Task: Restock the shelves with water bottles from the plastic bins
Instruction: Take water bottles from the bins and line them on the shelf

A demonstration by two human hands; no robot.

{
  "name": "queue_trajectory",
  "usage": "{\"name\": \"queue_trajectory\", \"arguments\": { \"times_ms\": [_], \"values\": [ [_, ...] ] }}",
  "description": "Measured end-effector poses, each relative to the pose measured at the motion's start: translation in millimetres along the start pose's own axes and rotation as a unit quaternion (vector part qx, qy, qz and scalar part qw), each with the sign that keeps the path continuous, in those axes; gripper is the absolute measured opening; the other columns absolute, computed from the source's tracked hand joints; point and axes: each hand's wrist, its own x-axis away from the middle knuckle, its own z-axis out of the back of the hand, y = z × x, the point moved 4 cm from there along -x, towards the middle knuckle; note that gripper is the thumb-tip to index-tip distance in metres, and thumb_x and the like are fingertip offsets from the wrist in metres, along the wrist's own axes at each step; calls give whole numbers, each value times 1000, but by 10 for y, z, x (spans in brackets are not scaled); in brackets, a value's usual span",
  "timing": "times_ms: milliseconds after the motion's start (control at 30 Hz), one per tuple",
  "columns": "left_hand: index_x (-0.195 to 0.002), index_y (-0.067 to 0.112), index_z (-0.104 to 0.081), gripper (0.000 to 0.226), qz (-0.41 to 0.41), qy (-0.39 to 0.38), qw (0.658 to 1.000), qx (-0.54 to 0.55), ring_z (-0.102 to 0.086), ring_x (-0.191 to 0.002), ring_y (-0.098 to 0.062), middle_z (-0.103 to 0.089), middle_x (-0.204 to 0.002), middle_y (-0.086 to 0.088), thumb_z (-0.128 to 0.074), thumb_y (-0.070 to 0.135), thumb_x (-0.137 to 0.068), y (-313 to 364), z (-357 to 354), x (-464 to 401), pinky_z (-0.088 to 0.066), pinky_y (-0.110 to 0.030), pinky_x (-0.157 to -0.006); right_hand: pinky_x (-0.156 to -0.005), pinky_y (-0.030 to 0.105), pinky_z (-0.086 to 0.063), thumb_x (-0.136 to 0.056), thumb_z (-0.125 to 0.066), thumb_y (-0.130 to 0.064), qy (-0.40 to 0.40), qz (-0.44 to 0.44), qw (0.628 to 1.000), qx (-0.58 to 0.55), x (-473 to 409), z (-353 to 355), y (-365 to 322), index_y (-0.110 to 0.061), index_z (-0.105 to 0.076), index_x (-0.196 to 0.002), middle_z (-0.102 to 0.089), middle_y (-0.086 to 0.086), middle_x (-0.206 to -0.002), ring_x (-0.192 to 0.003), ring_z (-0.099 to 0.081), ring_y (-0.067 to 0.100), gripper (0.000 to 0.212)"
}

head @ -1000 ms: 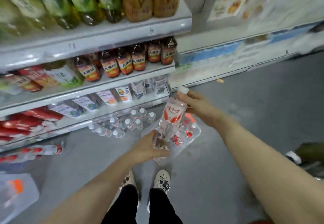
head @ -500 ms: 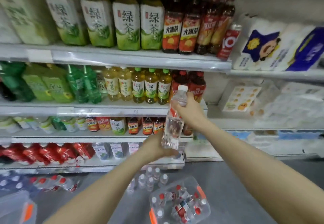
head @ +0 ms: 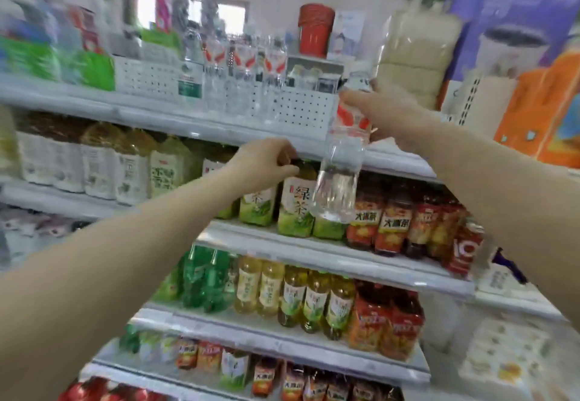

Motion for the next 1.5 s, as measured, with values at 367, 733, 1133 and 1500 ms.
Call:
{"name": "queue_trajectory", "arguments": {
  "times_ms": [367, 733, 1133, 1500],
  "values": [
    [-128, 14, -56, 47, 48, 49, 994, -80, -58, -107, -21, -61, -123, -3, -66, 36, -88, -758, 721, -1661, -49, -35, -93, -73, 33, -54, -95, -54, -50, 107, 29, 993, -47, -1765, -175, -538, -16, -52, -114, -60, 2, -99, -81, -59, 15, 39],
    [-129, 7, -45, 59, 120, -53, 989, -65, -49, -93, -23, -49, -106, -6, -69, 39, -85, -1505, 229, -2617, -41, -29, -72, -104, 46, -39, -95, -55, -49, 168, 15, 983, 70, -2783, -753, -55, -13, -27, -149, -46, 11, -146, -129, -47, 33, 70],
    [-92, 8, -39, 48, 125, -67, 988, -60, -47, -66, -16, -45, -78, -2, -72, 41, -83, -1623, -12, -2916, -36, -26, -54, -104, 46, -36, -97, -51, -47, 154, 48, 985, 68, -3164, -1023, 175, -17, -26, -147, -42, 10, -148, -132, -44, 32, 63],
    [-133, -2, -32, 74, 116, -65, 990, -52, -51, -89, -24, -48, -102, -9, -69, 42, -86, -1673, -63, -2927, -41, -30, -69, -98, 45, -41, -89, -65, -46, 191, 114, 959, 173, -3172, -950, 96, -24, -19, -149, -48, 10, -142, -122, -51, 33, 79]
  ]
}}
